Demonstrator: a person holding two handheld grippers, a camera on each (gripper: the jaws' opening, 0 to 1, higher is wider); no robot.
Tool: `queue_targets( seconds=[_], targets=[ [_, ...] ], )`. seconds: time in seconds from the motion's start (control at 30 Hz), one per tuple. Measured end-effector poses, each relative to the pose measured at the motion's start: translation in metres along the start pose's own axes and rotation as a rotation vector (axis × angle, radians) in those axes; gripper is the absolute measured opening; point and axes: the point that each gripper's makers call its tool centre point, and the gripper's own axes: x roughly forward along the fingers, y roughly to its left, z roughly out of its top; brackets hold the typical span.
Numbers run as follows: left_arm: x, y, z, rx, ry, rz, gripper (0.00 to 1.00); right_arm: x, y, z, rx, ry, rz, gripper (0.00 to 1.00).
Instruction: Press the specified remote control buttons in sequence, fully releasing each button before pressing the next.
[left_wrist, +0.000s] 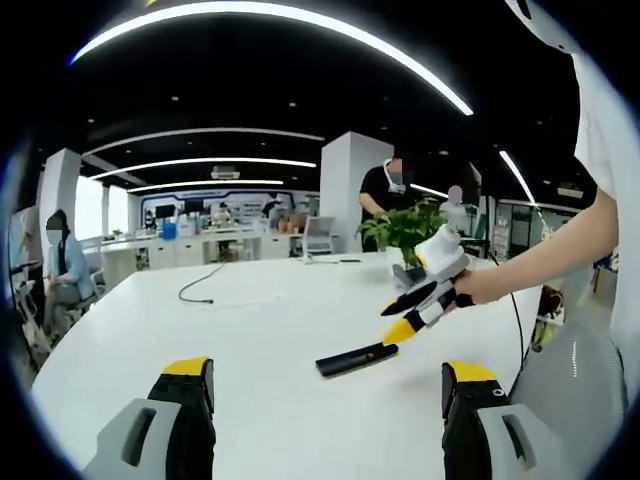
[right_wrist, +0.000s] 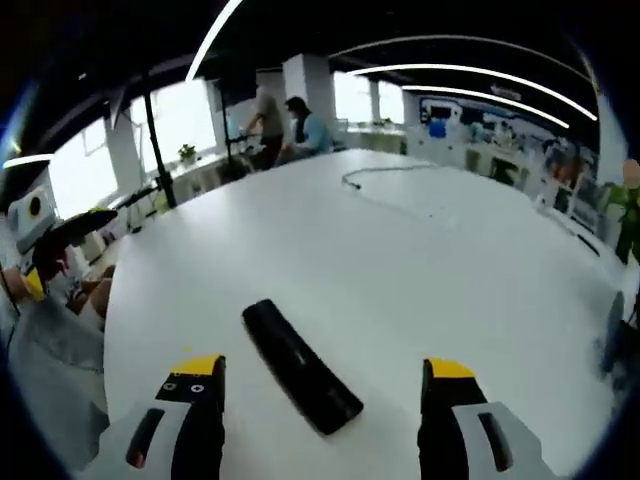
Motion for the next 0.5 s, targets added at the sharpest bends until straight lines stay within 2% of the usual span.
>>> queue_targets(
  seconds=[0.03, 0.17, 0.5],
  targets=[
    [0.0, 0.0, 0.0, 0.001, 0.002, -0.002, 0.98, -0.005, 0.001, 0.006, 0.018, -0.039, -0.011, 0.83],
    [0.0, -0.001, 0.0, 0.0, 0.002, -0.006, 0.98, -0.022, 0.002, 0.017, 0.043, -0.113, -0.055, 0.88],
    [-0.001, -0.002, 0.003, -0.01, -0.011, -0.01, 0.98, -0.048, 0.011, 0.016, 0.037, -0.174, -0.102, 0.97]
  ],
)
